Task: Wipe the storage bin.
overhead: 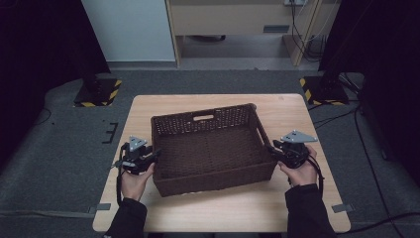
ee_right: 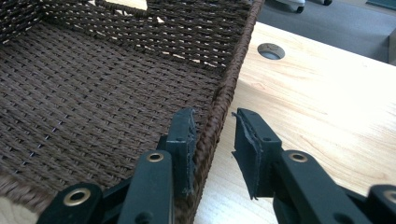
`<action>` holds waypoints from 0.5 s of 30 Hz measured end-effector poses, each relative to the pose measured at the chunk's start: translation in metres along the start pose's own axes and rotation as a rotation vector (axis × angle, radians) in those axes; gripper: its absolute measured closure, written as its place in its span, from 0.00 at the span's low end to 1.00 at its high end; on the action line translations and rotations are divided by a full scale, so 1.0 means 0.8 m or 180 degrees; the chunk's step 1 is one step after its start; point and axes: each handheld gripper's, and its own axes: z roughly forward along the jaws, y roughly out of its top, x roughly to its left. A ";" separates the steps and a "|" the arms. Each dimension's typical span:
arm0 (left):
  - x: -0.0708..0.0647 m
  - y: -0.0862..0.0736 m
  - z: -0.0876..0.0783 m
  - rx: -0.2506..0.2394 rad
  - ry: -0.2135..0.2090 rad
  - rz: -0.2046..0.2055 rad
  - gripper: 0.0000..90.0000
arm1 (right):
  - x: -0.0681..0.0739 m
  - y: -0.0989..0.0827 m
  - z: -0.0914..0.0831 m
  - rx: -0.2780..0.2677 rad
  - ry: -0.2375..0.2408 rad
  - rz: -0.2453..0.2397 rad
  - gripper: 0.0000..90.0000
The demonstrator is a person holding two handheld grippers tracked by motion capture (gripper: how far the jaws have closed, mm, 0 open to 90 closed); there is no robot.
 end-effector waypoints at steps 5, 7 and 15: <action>-0.001 0.000 -0.001 0.0008 -0.0003 0.0003 0.66 | 0.003 -0.002 0.007 0.0086 0.0043 -0.0042 0.83; 0.000 0.000 -0.001 0.0010 -0.0020 -0.0008 0.64 | 0.004 -0.002 0.004 0.0104 0.0062 0.0003 0.83; 0.003 -0.008 0.000 0.0119 -0.0043 -0.0014 0.66 | 0.016 0.004 -0.008 0.0318 0.0157 -0.0083 0.80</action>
